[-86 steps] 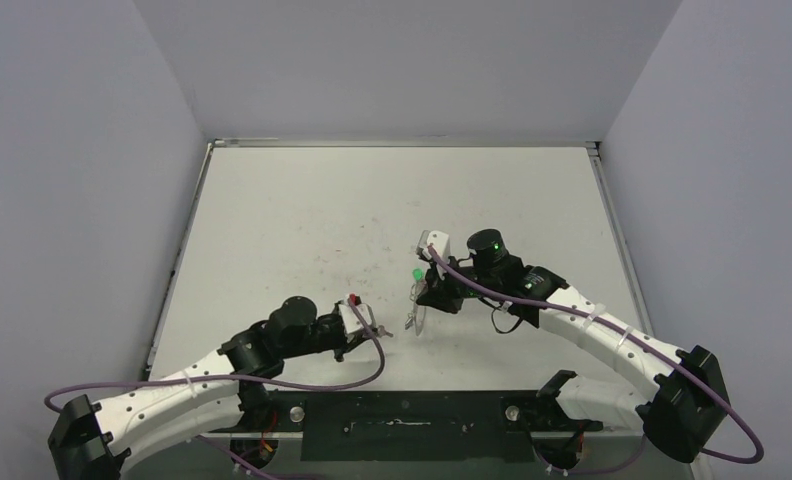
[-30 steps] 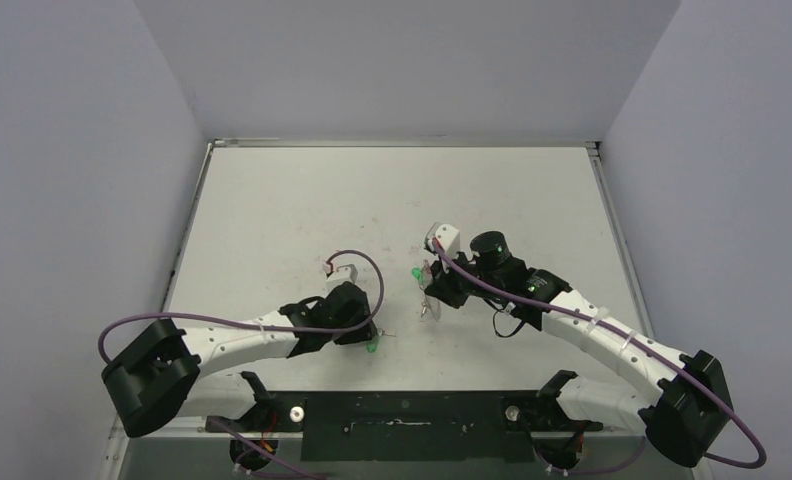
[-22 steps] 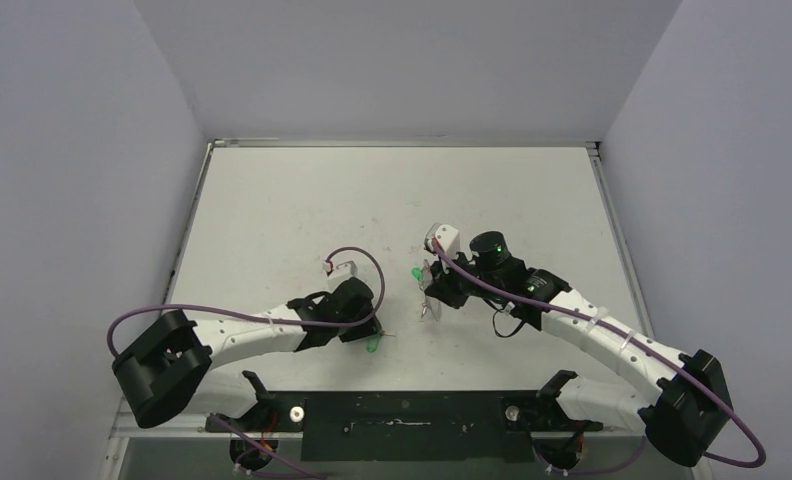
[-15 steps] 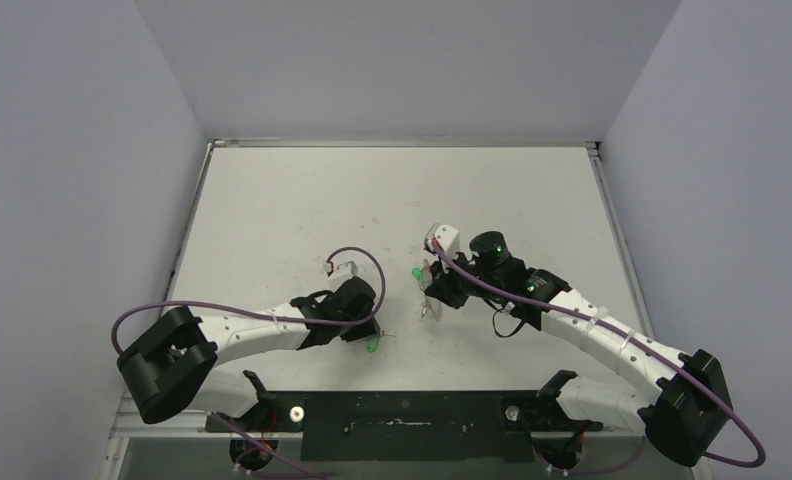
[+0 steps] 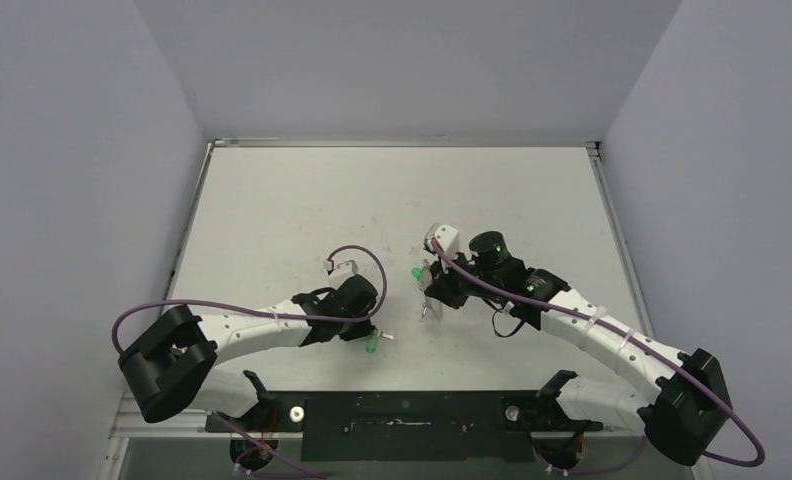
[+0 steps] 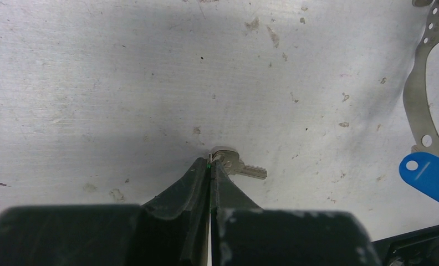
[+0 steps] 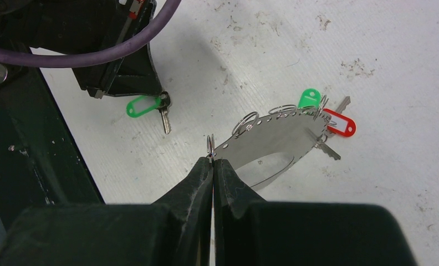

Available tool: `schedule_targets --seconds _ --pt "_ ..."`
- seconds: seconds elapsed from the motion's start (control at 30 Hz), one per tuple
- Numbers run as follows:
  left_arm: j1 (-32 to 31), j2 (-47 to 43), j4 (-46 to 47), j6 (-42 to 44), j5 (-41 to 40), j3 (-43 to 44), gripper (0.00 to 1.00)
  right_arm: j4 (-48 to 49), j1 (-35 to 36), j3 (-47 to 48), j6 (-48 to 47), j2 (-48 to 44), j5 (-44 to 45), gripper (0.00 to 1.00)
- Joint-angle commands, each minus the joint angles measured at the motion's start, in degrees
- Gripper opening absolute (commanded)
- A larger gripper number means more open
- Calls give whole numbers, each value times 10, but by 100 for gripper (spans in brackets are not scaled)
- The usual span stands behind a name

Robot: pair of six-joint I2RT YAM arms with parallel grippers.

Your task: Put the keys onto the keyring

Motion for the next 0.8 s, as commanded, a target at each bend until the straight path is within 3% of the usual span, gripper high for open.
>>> schedule_targets --seconds 0.0,0.17,0.43,0.77 --pt "1 -21 -28 23 -19 29 0 17 2 5 6 7 -9 0" --pt "1 -44 -52 75 -31 39 0 17 2 6 1 4 -9 0" --pt "2 -132 -82 229 -32 57 0 23 2 8 -2 -2 -26 0" --pt "1 -280 21 442 80 6 0 49 3 -2 -11 -11 -73 0"
